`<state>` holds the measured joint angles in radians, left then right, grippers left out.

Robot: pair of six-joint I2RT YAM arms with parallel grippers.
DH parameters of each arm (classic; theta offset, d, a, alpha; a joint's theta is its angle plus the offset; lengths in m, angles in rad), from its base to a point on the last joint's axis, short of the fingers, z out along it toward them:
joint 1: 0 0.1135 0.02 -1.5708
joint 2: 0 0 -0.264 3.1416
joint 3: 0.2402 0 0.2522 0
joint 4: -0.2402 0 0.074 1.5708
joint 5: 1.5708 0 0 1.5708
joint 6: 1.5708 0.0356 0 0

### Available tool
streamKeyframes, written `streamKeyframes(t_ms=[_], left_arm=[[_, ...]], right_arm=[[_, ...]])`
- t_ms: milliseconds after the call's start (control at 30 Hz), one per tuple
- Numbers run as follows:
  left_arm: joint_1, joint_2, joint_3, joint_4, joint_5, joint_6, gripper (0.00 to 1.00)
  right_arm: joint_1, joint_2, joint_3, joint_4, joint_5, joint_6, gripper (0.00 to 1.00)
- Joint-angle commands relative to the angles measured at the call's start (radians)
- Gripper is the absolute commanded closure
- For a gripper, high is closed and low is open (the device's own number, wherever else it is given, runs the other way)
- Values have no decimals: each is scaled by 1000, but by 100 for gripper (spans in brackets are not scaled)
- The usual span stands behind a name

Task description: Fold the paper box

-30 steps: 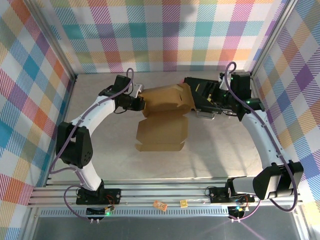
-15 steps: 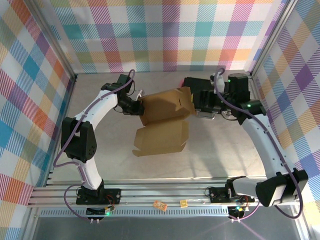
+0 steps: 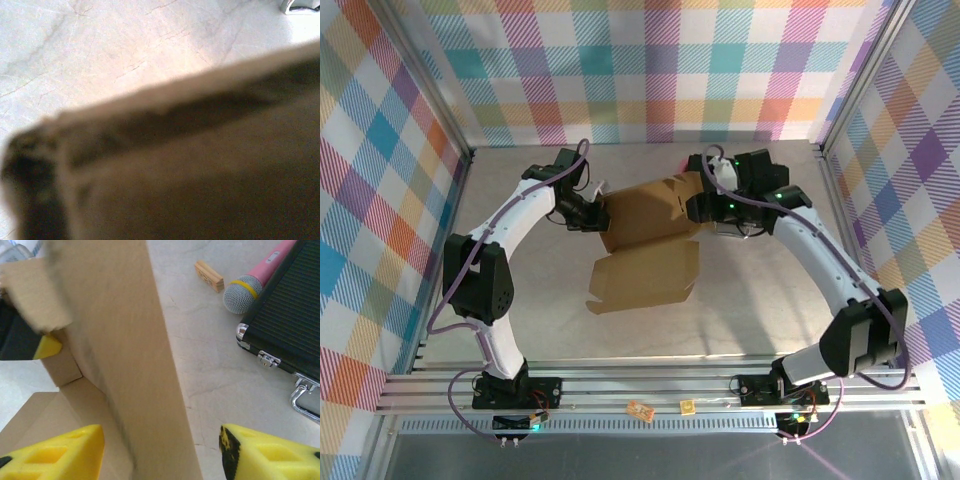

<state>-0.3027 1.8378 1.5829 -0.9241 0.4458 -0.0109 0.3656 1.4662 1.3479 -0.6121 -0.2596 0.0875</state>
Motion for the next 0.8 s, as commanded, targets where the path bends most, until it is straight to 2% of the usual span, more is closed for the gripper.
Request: streamKeyframes(t_ms=[0,67,200,233,433,567,767], left_arm=[[11,12,30,-45,24,-3,100],[11,10,26,-44,15,-5,100],[11,0,16,-27,-19,-32,100],[11,0,14,-25,-47,-46,100],[11,-12,-9,-3,-175,-131,100],[10,-34,-40,28,-235,-186,100],[-7,-65,-49,15,-398,-259,100]], right_arm=[[20,26,52,17,55,-23,45],[27,25,57,21,63,-14,59],[70,0,76,-1,131,-10,97],[84,-10,81,-8,161,-3,100],[104,-40,96,-66,217,28,100],[107,-46,88,-73,198,35,100],[106,-37,101,-71,160,55,100]])
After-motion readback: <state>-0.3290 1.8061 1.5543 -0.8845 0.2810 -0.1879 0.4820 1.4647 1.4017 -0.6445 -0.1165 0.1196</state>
